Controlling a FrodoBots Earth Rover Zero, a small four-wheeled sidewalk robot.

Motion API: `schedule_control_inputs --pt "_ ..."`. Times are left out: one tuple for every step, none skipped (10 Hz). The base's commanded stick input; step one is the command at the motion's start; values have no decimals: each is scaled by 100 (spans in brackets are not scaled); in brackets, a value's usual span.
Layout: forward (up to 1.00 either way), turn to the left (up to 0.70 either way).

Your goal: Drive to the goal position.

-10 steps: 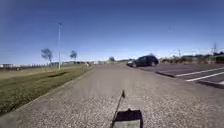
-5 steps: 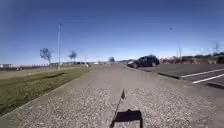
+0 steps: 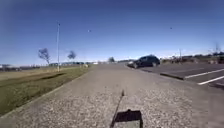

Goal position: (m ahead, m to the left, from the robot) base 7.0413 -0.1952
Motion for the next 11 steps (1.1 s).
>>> schedule_control_inputs --pt "70 0" --pt "70 0" --pt "70 0" --pt "70 0" --pt "70 0" --pt "70 0" --pt "70 0" --pt "70 0" --pt "70 0" --pt "70 0" --pt "70 0"
